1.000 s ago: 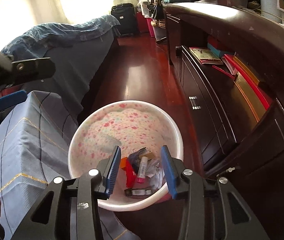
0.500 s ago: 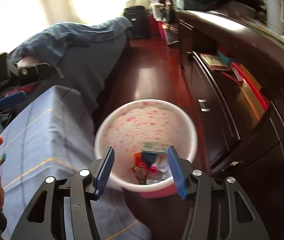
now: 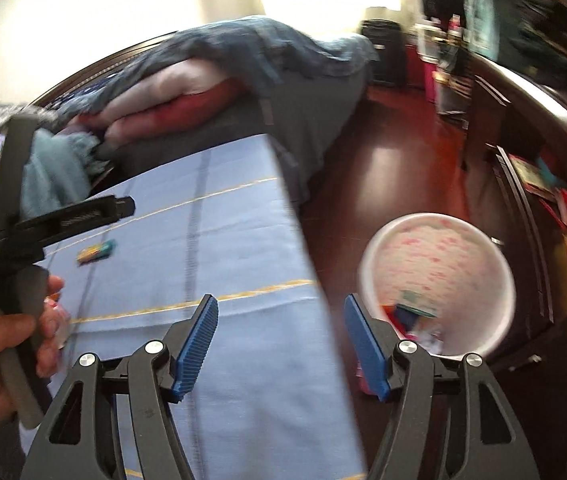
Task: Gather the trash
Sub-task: 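Grasp the candy stick with the left gripper while the right gripper grasps the red-white wrapper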
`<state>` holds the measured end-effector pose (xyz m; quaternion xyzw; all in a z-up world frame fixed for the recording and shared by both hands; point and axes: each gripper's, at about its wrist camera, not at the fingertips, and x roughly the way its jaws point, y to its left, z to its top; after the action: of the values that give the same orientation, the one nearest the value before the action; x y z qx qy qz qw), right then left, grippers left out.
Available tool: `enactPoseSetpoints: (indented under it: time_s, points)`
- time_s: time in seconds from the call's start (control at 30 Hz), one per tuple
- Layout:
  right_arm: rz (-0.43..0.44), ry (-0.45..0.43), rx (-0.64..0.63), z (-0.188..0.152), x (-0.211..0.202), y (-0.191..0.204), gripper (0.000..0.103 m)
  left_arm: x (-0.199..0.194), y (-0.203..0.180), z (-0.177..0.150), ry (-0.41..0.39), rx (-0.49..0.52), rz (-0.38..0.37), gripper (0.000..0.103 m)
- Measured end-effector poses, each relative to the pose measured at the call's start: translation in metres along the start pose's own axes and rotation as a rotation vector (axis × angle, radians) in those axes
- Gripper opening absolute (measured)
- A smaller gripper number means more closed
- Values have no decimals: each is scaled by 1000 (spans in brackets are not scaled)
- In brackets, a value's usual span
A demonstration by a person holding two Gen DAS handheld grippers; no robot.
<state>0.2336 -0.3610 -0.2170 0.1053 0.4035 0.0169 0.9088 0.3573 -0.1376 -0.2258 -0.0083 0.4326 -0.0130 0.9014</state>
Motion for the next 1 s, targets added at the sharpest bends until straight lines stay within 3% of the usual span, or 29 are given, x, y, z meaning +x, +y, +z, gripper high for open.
enactPoseSetpoints:
  time_s: [0.17, 0.3, 0.47, 0.63, 0.67, 0.7, 0.73, 1.0]
  points:
    - [57, 18, -69, -4, 6, 37, 66, 27, 43, 3, 71, -66, 55, 99]
    - [82, 25, -110, -6, 8, 61, 66, 46, 59, 7, 142, -111, 11, 99]
    - [94, 24, -142, -8, 7, 82, 66, 69, 61, 5, 232, -73, 43, 99]
    - [100, 20, -160, -9, 4, 94, 66, 70, 59, -1, 194, -40, 62, 99]
    - [101, 22, -163, -9, 4, 96, 66, 69, 60, -1, 186, -40, 63, 96]
    - [99, 23, -168, -9, 4, 99, 66, 66, 60, -1, 173, -39, 69, 83]
    - [99, 24, -174, -10, 4, 101, 66, 63, 62, 0, 158, -39, 72, 80]
    - [110, 38, -207, -13, 5, 121, 66, 39, 73, -2, 110, -91, -1, 80]
